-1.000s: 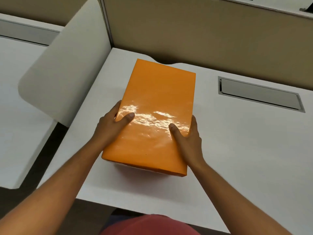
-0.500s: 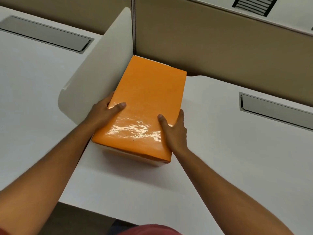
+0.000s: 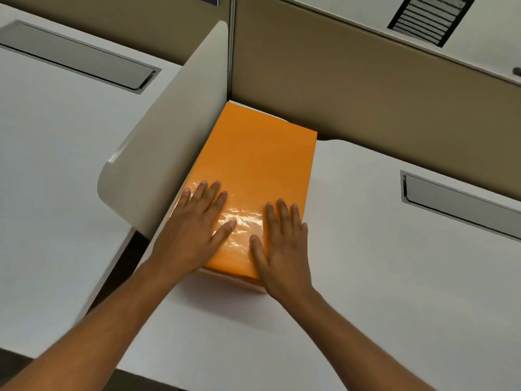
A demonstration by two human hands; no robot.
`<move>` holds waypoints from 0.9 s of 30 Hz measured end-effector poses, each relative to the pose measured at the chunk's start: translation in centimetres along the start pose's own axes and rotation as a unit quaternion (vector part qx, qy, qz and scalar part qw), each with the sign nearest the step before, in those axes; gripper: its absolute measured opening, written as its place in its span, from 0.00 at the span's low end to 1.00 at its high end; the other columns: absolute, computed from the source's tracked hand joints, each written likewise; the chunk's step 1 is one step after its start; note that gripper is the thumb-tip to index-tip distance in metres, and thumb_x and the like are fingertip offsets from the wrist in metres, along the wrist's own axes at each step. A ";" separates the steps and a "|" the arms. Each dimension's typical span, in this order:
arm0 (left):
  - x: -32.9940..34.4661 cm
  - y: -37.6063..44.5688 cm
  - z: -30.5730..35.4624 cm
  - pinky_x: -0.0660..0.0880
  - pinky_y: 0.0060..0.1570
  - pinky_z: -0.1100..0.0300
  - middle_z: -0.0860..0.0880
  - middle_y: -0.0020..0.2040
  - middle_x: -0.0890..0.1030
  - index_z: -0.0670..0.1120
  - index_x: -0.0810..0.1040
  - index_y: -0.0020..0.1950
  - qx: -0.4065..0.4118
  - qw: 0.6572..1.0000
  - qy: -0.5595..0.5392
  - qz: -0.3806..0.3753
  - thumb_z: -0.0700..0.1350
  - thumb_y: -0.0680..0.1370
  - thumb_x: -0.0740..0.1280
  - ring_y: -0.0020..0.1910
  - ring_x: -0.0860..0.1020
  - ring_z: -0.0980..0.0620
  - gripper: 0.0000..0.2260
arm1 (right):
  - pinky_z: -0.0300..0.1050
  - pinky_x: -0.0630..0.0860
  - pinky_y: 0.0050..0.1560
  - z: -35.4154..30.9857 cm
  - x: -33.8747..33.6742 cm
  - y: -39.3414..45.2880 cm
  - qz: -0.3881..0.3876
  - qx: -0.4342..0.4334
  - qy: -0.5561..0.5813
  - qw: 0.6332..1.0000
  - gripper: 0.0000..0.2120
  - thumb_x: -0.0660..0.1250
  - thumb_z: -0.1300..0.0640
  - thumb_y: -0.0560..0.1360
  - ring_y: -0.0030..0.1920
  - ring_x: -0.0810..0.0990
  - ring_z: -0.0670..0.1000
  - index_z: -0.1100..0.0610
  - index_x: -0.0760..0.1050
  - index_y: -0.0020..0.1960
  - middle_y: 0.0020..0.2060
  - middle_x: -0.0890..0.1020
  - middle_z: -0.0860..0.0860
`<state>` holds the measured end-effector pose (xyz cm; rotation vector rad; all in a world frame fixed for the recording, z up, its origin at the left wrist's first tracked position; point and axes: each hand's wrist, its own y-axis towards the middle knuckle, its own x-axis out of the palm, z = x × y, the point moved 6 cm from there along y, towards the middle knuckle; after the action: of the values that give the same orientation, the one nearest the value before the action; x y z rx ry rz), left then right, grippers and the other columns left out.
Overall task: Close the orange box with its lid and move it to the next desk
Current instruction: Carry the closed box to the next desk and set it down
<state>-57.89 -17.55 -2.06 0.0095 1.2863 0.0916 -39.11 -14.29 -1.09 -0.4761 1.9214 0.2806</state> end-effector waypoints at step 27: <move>-1.9 19.7 -6.6 0.50 0.81 0.43 0.45 0.84 0.59 0.46 0.61 0.83 0.001 1.000 0.030 0.002 0.63 0.84 0.51 0.83 0.55 0.44 0.32 | 0.67 0.50 0.81 0.8 -0.8 21.0 0.026 0.009 -0.014 1.000 0.32 0.53 0.39 0.84 0.85 0.46 0.60 0.51 0.56 0.84 0.85 0.54 0.54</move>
<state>-66.00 1.64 -1.00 0.0107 1.3466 0.0957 -47.70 4.89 -1.23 -0.4075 1.9097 0.3022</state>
